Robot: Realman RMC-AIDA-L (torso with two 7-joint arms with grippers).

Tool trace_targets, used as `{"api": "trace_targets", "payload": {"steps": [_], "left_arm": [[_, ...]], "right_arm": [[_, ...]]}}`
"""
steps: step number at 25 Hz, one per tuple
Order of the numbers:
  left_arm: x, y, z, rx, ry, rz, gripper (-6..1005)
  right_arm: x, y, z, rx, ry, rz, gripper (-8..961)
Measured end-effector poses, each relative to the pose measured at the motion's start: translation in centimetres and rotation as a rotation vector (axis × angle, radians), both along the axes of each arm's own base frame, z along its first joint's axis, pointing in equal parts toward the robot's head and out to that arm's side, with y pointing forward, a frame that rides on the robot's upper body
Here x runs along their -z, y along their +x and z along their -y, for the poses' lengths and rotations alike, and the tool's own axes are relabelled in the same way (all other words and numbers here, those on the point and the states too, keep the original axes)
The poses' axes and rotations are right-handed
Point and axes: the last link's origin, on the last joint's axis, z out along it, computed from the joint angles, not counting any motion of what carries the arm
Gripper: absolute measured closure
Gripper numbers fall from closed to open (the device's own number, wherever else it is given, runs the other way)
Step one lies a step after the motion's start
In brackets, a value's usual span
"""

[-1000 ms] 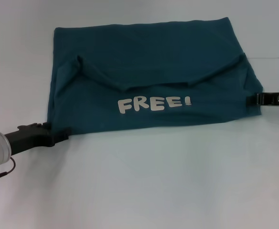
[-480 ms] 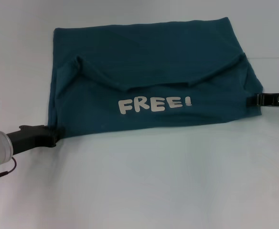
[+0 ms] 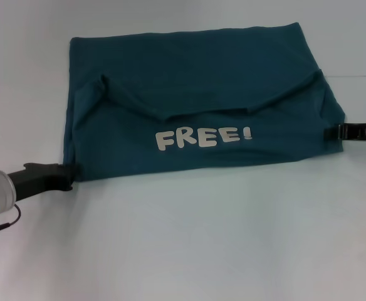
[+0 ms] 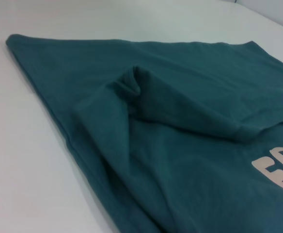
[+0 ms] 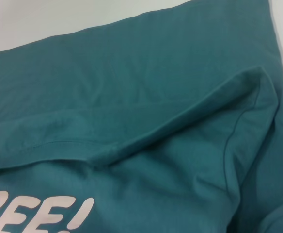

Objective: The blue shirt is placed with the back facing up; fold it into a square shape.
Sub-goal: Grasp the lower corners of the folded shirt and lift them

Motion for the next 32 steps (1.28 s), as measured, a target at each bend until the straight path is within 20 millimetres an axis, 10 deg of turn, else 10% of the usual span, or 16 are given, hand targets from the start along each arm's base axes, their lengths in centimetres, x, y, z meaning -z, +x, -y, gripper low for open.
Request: {"api": "trace_targets", "payload": {"steps": [32], "left_arm": [[-3.4,-0.9,4.9,0.003,-0.118,0.105,983]], "right_arm": [[-1.4,2.6,4.1,-0.053,-0.036,-0.081,944]]}}
